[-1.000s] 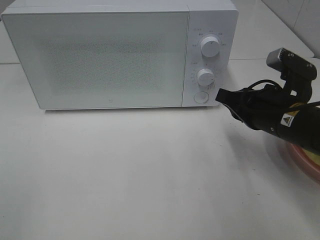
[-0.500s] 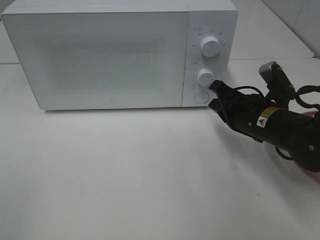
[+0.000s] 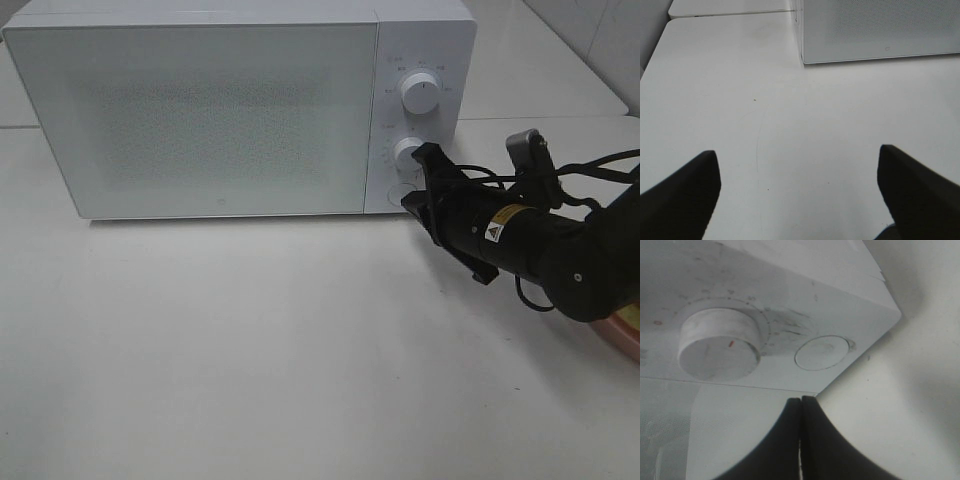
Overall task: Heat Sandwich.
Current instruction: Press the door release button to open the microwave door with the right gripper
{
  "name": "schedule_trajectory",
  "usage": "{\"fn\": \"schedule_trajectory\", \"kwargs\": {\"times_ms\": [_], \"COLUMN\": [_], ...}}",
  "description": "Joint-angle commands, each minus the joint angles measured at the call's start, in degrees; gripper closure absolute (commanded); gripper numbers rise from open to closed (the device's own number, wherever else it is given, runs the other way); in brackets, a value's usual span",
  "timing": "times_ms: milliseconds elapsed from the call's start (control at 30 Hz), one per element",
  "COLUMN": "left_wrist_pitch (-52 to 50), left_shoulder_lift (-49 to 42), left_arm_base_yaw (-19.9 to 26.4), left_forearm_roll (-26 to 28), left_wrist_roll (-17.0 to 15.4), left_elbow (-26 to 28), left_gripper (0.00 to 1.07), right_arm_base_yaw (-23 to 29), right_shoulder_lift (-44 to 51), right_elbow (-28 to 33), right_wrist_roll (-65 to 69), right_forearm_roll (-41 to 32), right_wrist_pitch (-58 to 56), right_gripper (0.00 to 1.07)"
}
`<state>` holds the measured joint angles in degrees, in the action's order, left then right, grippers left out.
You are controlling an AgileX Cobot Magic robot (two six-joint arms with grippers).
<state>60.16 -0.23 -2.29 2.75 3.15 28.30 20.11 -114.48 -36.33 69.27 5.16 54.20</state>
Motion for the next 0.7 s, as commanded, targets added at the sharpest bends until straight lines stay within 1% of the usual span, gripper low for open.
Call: {"fn": "schedule_trajectory", "kwargs": {"times_ms": [33, 400, 700], "left_wrist_pitch": [-0.7, -0.7, -0.7], "left_shoulder_lift": [-1.3, -1.3, -1.3], "left_arm_base_yaw": [0.0, 0.0, 0.0], "left_forearm_roll": [0.1, 0.1, 0.1], "left_wrist_roll": [-0.1, -0.1, -0.1], "left_elbow": [-0.2, -0.2, -0.2], "left_gripper": [0.28, 0.28, 0.28], "right_arm_base_yaw": [0.1, 0.1, 0.1], "right_shoulder_lift": [-0.6, -1.0, -1.1], "right_elbow": [-0.5, -0.7, -3.2], "right_wrist_roll": [1.8, 1.7, 1.9], "right_forearm_roll": [-0.2, -2.1, -3.2], "right_wrist_pitch": [0.1, 0.5, -3.0], "right_gripper": [1.07, 1.07, 1.07]}}
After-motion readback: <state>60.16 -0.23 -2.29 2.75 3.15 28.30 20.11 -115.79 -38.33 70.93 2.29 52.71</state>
